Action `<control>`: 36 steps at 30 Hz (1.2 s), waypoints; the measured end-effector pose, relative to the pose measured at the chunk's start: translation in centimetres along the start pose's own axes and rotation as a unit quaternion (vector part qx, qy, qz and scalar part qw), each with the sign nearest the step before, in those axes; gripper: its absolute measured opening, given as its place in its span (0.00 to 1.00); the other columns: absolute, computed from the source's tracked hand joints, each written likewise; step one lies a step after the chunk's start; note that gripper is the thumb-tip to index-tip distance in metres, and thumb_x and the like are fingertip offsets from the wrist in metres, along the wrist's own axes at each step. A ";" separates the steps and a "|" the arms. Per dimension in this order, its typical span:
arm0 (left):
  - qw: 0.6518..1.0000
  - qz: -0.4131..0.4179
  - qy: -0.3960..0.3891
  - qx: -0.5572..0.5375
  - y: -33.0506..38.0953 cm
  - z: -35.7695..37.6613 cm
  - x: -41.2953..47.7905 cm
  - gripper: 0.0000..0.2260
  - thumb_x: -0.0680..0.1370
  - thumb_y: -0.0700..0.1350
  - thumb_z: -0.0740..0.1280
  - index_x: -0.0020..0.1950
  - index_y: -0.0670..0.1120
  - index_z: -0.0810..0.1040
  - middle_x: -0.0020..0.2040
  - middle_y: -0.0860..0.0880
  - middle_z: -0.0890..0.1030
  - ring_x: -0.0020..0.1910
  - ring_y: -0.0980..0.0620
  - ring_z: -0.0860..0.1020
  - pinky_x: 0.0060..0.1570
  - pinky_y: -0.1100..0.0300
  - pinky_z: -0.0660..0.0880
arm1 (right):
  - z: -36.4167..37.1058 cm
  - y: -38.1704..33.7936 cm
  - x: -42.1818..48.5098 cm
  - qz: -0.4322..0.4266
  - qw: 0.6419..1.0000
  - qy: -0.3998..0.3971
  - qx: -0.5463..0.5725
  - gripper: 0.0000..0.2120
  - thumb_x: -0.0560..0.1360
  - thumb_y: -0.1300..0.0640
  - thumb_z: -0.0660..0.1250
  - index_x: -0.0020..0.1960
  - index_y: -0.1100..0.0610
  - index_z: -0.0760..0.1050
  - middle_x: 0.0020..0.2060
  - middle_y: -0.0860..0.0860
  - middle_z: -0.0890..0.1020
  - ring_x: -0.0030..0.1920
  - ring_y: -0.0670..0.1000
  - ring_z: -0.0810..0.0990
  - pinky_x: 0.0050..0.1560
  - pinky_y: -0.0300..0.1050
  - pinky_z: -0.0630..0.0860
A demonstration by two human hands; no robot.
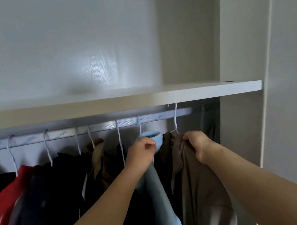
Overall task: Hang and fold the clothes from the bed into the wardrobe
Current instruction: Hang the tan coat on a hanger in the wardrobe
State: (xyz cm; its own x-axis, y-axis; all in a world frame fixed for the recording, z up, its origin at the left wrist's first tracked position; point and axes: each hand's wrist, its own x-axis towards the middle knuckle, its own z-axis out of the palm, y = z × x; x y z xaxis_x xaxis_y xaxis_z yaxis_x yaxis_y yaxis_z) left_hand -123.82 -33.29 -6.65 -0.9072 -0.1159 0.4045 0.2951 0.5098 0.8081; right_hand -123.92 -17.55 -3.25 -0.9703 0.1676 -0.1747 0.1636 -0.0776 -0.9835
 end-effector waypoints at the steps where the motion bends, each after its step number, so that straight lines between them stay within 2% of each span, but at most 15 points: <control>1: 1.000 0.001 0.004 0.000 -0.4 0.1 0.4 0.08 0.75 0.40 0.65 0.40 0.53 0.77 0.51 0.48 0.81 0.53 0.50 0.78 0.52 0.64 0.70 | 0.5 -0.2 0.8 -0.006 1.000 0.006 -0.003 0.13 0.78 0.66 0.54 0.38 0.64 0.73 0.36 0.58 0.77 0.34 0.56 0.74 0.34 0.42 0.70; 5: 0.999 0.027 -0.004 0.034 -2.2 0.3 1.7 0.05 0.74 0.40 0.67 0.43 0.50 0.78 0.54 0.47 0.79 0.52 0.47 0.78 0.50 0.63 0.71 | 2.6 -0.4 3.9 -0.016 1.000 0.015 -0.014 0.13 0.77 0.67 0.55 0.36 0.63 0.71 0.33 0.58 0.75 0.31 0.55 0.72 0.31 0.41 0.68; 6: 0.998 0.039 -0.009 0.049 -2.7 0.5 1.9 0.04 0.74 0.39 0.68 0.45 0.47 0.79 0.56 0.46 0.77 0.53 0.46 0.77 0.50 0.63 0.72 | 3.1 -0.2 4.7 -0.019 0.999 0.018 -0.022 0.13 0.77 0.67 0.55 0.35 0.63 0.71 0.32 0.58 0.74 0.31 0.54 0.71 0.30 0.41 0.68; 8: 0.993 0.064 -0.009 0.096 -3.4 0.9 2.0 0.07 0.72 0.40 0.70 0.49 0.45 0.80 0.59 0.45 0.74 0.59 0.46 0.74 0.57 0.59 0.70 | 3.7 0.7 5.9 -0.020 0.998 0.020 -0.050 0.13 0.77 0.67 0.56 0.34 0.63 0.71 0.32 0.58 0.73 0.30 0.55 0.70 0.31 0.41 0.67; 11: 0.982 0.083 -0.007 0.167 -4.1 1.4 1.7 0.12 0.71 0.44 0.71 0.53 0.48 0.79 0.60 0.48 0.71 0.63 0.49 0.67 0.63 0.58 0.65 | 4.0 2.9 7.3 -0.017 0.995 0.005 -0.099 0.10 0.76 0.69 0.56 0.37 0.64 0.71 0.34 0.60 0.74 0.32 0.56 0.71 0.34 0.44 0.69; 14: 0.982 0.069 -0.022 0.177 -5.0 1.9 1.6 0.11 0.71 0.45 0.71 0.53 0.50 0.79 0.60 0.49 0.69 0.63 0.48 0.66 0.64 0.58 0.64 | 4.2 4.1 8.1 -0.030 0.991 -0.011 -0.134 0.09 0.76 0.68 0.57 0.39 0.61 0.70 0.35 0.58 0.74 0.34 0.53 0.72 0.37 0.45 0.70; 19: 0.990 0.044 -0.022 0.134 -5.7 2.6 1.2 0.09 0.71 0.44 0.70 0.50 0.48 0.79 0.54 0.50 0.68 0.60 0.51 0.67 0.58 0.63 0.66 | 4.2 5.4 7.9 -0.045 0.995 0.002 -0.094 0.08 0.75 0.67 0.61 0.37 0.61 0.72 0.32 0.57 0.75 0.32 0.54 0.73 0.32 0.42 0.70; 22: 0.993 0.021 -0.036 0.112 -5.9 3.1 0.5 0.07 0.71 0.44 0.71 0.48 0.50 0.79 0.50 0.53 0.66 0.53 0.54 0.70 0.53 0.64 0.67 | 3.8 6.6 7.2 -0.036 0.997 -0.009 -0.074 0.07 0.75 0.65 0.63 0.37 0.61 0.72 0.31 0.57 0.75 0.31 0.52 0.74 0.30 0.40 0.71; 24: 0.994 0.004 -0.036 0.100 -6.0 3.3 -0.1 0.06 0.71 0.45 0.70 0.46 0.52 0.78 0.48 0.54 0.65 0.48 0.56 0.70 0.50 0.66 0.66 | 3.6 7.0 6.7 -0.026 0.995 -0.009 -0.095 0.06 0.74 0.64 0.63 0.39 0.60 0.73 0.31 0.56 0.75 0.30 0.51 0.73 0.26 0.37 0.68; 27: 0.996 -0.015 -0.028 0.084 -6.0 3.3 -1.0 0.04 0.72 0.45 0.69 0.45 0.53 0.76 0.48 0.54 0.66 0.46 0.55 0.71 0.48 0.67 0.66 | 3.1 7.5 5.3 -0.009 0.995 -0.006 -0.099 0.08 0.75 0.65 0.61 0.37 0.58 0.71 0.30 0.54 0.73 0.28 0.50 0.71 0.21 0.33 0.64; 29: 0.997 -0.027 -0.028 0.065 -5.7 3.1 -1.7 0.04 0.73 0.44 0.68 0.44 0.52 0.76 0.49 0.52 0.70 0.46 0.53 0.74 0.47 0.65 0.67 | 2.5 7.8 4.0 0.009 0.998 -0.009 -0.069 0.08 0.75 0.67 0.61 0.38 0.58 0.71 0.30 0.54 0.73 0.29 0.50 0.72 0.21 0.33 0.66; 32: 0.998 -0.049 -0.018 0.024 -5.2 3.0 -2.9 0.03 0.74 0.41 0.67 0.46 0.47 0.79 0.47 0.47 0.77 0.46 0.50 0.77 0.44 0.65 0.69 | 1.6 8.2 1.8 0.034 0.998 -0.029 -0.043 0.04 0.75 0.65 0.60 0.43 0.59 0.72 0.33 0.55 0.73 0.30 0.51 0.72 0.26 0.36 0.67; 36: 0.993 -0.094 0.005 -0.069 -3.3 3.4 -6.6 0.04 0.75 0.40 0.66 0.45 0.49 0.77 0.44 0.51 0.77 0.42 0.57 0.75 0.41 0.69 0.68 | -0.6 8.7 -1.9 0.024 0.998 -0.042 -0.033 0.05 0.76 0.62 0.60 0.42 0.56 0.68 0.30 0.51 0.70 0.27 0.49 0.66 0.29 0.37 0.58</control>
State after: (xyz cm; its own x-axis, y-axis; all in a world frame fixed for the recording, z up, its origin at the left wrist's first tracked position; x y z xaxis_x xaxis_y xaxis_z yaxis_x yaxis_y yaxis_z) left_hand -119.81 -31.29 -13.49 -0.9471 -0.2075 0.2449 0.1601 0.3558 0.9208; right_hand -120.54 -17.93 -11.47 -0.9723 0.0817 -0.2188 0.2180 -0.0185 -0.9758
